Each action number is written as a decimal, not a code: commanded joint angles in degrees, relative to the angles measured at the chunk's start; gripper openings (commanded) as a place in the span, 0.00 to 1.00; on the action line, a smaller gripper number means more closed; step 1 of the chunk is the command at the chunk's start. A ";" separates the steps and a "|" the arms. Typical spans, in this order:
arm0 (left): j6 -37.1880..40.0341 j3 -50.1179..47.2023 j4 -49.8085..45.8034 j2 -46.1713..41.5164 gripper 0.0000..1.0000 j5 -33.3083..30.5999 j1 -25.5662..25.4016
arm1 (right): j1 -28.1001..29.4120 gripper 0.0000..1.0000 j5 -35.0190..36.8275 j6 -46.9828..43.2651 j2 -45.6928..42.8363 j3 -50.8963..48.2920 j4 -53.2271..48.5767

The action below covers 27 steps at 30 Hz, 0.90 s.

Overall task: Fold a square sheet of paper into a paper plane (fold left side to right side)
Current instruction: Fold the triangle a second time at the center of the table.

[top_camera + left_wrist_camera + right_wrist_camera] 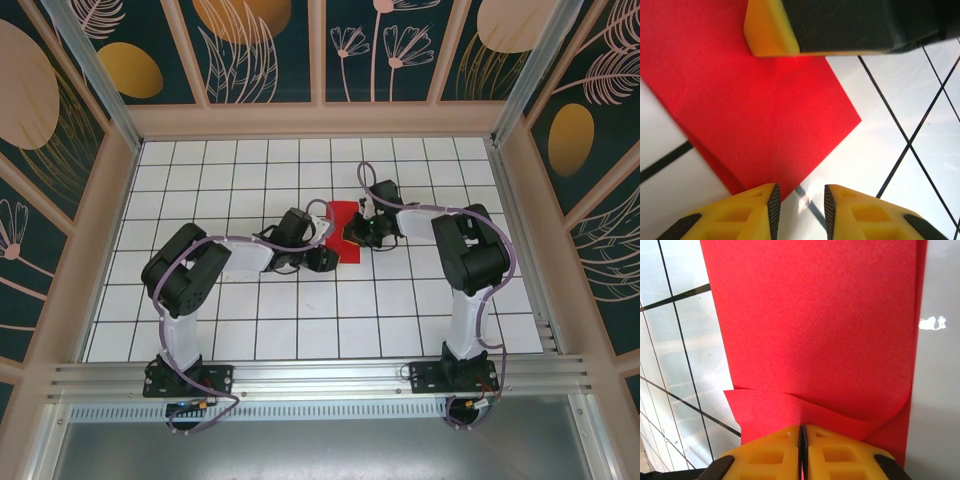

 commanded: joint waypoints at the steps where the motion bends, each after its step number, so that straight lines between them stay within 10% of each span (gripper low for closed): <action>1: -0.11 -3.23 -5.66 -2.25 0.29 0.65 -0.03 | -0.72 0.13 4.89 -1.26 2.09 -1.81 -7.10; 10: -1.96 -1.27 -5.22 -10.73 0.28 3.29 0.26 | -0.70 0.13 4.80 -1.08 1.54 -1.76 -7.03; 27: -0.50 7.59 -7.67 3.53 0.29 -1.84 0.66 | -0.54 0.13 3.80 -1.17 0.93 -1.97 -6.33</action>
